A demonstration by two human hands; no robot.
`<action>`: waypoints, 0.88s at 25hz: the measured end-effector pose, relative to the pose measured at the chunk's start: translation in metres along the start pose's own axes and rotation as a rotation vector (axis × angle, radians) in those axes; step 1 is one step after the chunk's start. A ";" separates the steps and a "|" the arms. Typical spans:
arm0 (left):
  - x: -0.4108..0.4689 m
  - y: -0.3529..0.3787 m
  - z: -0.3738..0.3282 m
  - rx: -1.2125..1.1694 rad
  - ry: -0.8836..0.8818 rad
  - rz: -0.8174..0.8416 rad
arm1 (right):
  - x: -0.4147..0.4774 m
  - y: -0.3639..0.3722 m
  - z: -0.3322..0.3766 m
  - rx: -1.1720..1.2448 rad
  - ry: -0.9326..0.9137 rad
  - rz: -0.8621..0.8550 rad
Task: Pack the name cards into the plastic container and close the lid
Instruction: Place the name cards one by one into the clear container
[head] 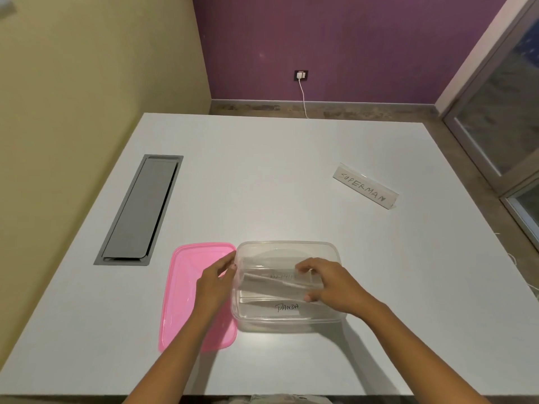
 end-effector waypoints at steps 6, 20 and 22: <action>0.000 -0.003 0.006 -0.098 -0.016 0.022 | 0.009 0.031 -0.006 -0.294 0.008 0.086; -0.006 0.006 0.004 -0.056 0.064 -0.051 | 0.014 0.048 -0.019 -0.514 0.048 0.004; -0.006 0.007 0.004 -0.036 0.076 -0.069 | 0.013 0.048 -0.021 -0.491 0.036 -0.007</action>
Point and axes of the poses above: each hand's wrist, its own x-axis towards the middle knuckle, its own y-axis out of the palm, z = x × y, the point moved 1 cm from there along x, towards the middle knuckle, and after that the axes turned 4 degrees about x, right-handed, at the moved point
